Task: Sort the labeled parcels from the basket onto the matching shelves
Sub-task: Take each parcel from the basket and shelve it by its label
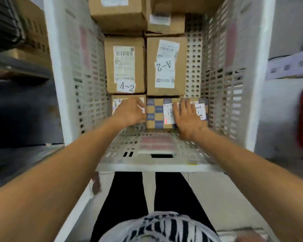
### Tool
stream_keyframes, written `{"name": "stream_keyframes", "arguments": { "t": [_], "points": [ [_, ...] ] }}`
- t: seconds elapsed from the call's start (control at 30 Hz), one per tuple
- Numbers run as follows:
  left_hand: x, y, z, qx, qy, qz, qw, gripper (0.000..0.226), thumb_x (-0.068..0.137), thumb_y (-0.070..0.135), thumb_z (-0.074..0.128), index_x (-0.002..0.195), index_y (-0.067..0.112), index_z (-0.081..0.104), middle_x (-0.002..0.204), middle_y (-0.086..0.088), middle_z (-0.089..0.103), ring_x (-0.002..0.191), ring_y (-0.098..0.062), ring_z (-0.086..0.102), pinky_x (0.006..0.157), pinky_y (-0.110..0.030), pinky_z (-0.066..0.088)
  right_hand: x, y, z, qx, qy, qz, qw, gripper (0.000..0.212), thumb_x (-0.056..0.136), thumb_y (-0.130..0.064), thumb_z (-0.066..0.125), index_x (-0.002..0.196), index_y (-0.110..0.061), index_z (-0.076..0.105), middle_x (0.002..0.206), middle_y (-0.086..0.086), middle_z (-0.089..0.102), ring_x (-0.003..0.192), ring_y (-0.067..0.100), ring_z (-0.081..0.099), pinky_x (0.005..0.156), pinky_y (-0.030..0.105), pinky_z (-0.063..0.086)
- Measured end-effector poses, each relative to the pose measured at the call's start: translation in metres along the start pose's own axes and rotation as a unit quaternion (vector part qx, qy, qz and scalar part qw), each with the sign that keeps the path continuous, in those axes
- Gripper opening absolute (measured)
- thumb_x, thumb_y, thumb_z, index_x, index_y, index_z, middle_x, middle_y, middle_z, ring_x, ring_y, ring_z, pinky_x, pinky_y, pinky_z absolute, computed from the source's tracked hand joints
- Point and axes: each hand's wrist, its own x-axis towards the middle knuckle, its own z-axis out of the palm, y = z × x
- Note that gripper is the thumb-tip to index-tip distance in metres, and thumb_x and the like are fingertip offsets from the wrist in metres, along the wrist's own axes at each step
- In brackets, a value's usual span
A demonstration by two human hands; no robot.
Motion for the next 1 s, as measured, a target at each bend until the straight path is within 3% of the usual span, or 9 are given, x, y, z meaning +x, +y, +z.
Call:
{"name": "stream_keyframes", "arguments": {
  "t": [0.07, 0.17, 0.23, 0.43, 0.57, 0.73, 0.8, 0.93, 1.0],
  "points": [
    [0.004, -0.008, 0.002, -0.012, 0.0, -0.005, 1.0, 0.036, 0.078, 0.018, 0.075, 0.108, 0.015, 0.056, 0.098, -0.003, 0.057, 0.086, -0.022, 0.058, 0.081, -0.036, 0.051, 0.01, -0.001, 0.002, -0.01, 0.027, 0.009, 1.0, 0.082, 0.095, -0.015, 0.048, 0.147, 0.005, -0.013, 0.151, 0.038, -0.006, 0.141, 0.052, -0.004, 0.116, 0.058, 0.007],
    [0.007, -0.014, 0.001, -0.015, 0.018, -0.003, 1.0, 0.034, 0.079, 0.016, 0.073, 0.11, 0.016, 0.057, 0.099, -0.002, 0.059, 0.09, -0.021, 0.06, 0.076, -0.031, 0.05, 0.019, 0.008, -0.005, -0.01, 0.053, 0.008, 0.999, 0.108, 0.076, -0.031, 0.07, 0.148, 0.001, -0.003, 0.151, 0.035, 0.005, 0.141, 0.048, 0.008, 0.116, 0.054, 0.012],
    [0.006, -0.016, -0.001, -0.025, 0.031, -0.008, 0.999, 0.031, 0.081, 0.015, 0.071, 0.108, 0.018, 0.057, 0.098, -0.001, 0.059, 0.087, -0.019, 0.059, 0.073, -0.03, 0.048, 0.016, 0.012, -0.013, -0.01, 0.059, -0.011, 0.998, 0.117, 0.067, -0.036, 0.074, 0.149, 0.002, 0.0, 0.149, 0.031, 0.015, 0.136, 0.045, 0.02, 0.114, 0.047, 0.02],
    [-0.004, -0.002, -0.015, -0.022, 0.048, 0.009, 0.999, 0.03, 0.081, 0.014, 0.071, 0.109, 0.015, 0.058, 0.099, -0.006, 0.065, 0.091, -0.022, 0.062, 0.081, -0.035, 0.052, -0.003, 0.006, -0.027, -0.066, 0.064, -0.031, 0.995, 0.1, 0.061, -0.039, 0.077, 0.137, 0.001, 0.026, 0.131, 0.019, 0.038, 0.114, 0.034, 0.04, 0.103, 0.043, 0.034],
    [-0.018, 0.014, -0.039, -0.031, 0.08, 0.031, 0.996, 0.026, 0.082, 0.009, 0.066, 0.107, 0.012, 0.06, 0.102, -0.011, 0.067, 0.093, -0.025, 0.064, 0.076, -0.031, 0.05, -0.035, 0.008, -0.066, -0.018, 0.076, -0.041, 0.996, 0.113, 0.05, -0.046, 0.086, 0.135, -0.001, 0.026, 0.132, 0.018, 0.035, 0.118, 0.036, 0.041, 0.107, 0.049, 0.032],
    [-0.029, 0.046, -0.078, -0.019, 0.251, 0.082, 0.964, 0.036, 0.078, 0.013, 0.068, 0.113, 0.013, 0.058, 0.109, -0.004, 0.061, 0.099, -0.025, 0.06, 0.084, -0.033, 0.047, -0.039, 0.027, -0.133, 0.129, 0.175, 0.033, 0.976, 0.112, 0.05, -0.065, 0.078, 0.131, -0.003, 0.031, 0.124, 0.013, 0.044, 0.114, 0.033, 0.044, 0.093, 0.041, 0.04],
    [-0.031, 0.053, -0.089, -0.028, 0.306, 0.086, 0.948, 0.039, 0.079, 0.016, 0.067, 0.116, 0.014, 0.056, 0.114, -0.005, 0.061, 0.103, -0.026, 0.059, 0.089, -0.037, 0.046, -0.023, 0.025, -0.144, 0.201, 0.203, 0.101, 0.953, 0.118, 0.051, -0.071, 0.076, 0.134, -0.002, 0.029, 0.13, 0.015, 0.041, 0.12, 0.035, 0.041, 0.098, 0.043, 0.039],
    [-0.025, 0.041, -0.086, -0.059, 0.302, 0.075, 0.949, 0.038, 0.081, 0.014, 0.065, 0.118, 0.014, 0.055, 0.109, -0.003, 0.06, 0.102, -0.022, 0.057, 0.087, -0.033, 0.045, 0.014, 0.01, -0.138, 0.383, 0.157, 0.156, 0.897, 0.113, 0.07, -0.059, 0.075, 0.147, 0.0, 0.015, 0.149, 0.021, 0.023, 0.138, 0.036, 0.023, 0.11, 0.043, 0.027],
    [-0.022, 0.029, -0.079, -0.063, 0.289, 0.065, 0.953, 0.036, 0.082, 0.01, 0.062, 0.118, 0.014, 0.055, 0.105, 0.0, 0.058, 0.097, -0.019, 0.056, 0.081, -0.03, 0.043, 0.03, 0.0, -0.128, 0.483, 0.14, 0.139, 0.853, 0.109, 0.072, -0.055, 0.075, 0.147, -0.004, 0.014, 0.15, 0.017, 0.026, 0.138, 0.034, 0.027, 0.11, 0.042, 0.031]
  ]
}}
